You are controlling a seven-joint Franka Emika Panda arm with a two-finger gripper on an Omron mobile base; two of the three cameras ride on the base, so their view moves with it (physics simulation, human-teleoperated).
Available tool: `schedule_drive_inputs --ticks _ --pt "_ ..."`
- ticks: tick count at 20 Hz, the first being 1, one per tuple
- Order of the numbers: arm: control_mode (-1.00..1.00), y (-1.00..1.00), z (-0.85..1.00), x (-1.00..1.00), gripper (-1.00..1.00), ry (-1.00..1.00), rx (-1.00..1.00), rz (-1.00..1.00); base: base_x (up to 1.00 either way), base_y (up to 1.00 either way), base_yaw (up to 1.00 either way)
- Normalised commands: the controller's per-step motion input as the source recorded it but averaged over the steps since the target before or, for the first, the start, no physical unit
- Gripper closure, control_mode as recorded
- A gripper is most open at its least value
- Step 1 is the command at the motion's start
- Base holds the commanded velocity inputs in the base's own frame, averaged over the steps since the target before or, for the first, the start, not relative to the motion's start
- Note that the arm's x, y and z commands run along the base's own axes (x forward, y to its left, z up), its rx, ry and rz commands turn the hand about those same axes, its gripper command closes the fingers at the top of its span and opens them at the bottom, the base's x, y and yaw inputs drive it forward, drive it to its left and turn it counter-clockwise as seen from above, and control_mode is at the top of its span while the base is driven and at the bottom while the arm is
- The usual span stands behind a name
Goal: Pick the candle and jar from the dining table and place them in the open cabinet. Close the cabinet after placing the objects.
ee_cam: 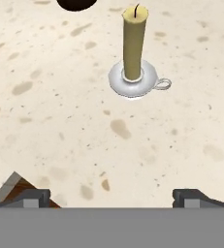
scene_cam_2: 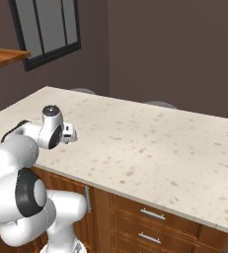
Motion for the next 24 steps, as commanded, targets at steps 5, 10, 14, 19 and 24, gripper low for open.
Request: schedule_drive_inputs --ticks 5,10,14,19,24 --pt "-1.0 0.06 -0.06 0.19 -1.0 0.0 0.0 0.0 0.0 0.0 0.0" --pt "-1.0 0.03 -0.04 0.12 -1.0 -0.02 0.0 0.0 0.0 0.0 0.0" --pt "-1.0 0.05 -0.11 0.07 -1.0 -0.04 0.0 0.0 0.0 0.0 0.0" --pt "-1.0 0.04 -0.14 0.07 -1.0 -0.06 0.0 0.0 0.0 0.0 0.0" --pt "-1.0 0.03 -0.09 0.02 -1.0 -0.08 0.0 0.0 0.0 0.0 0.0"
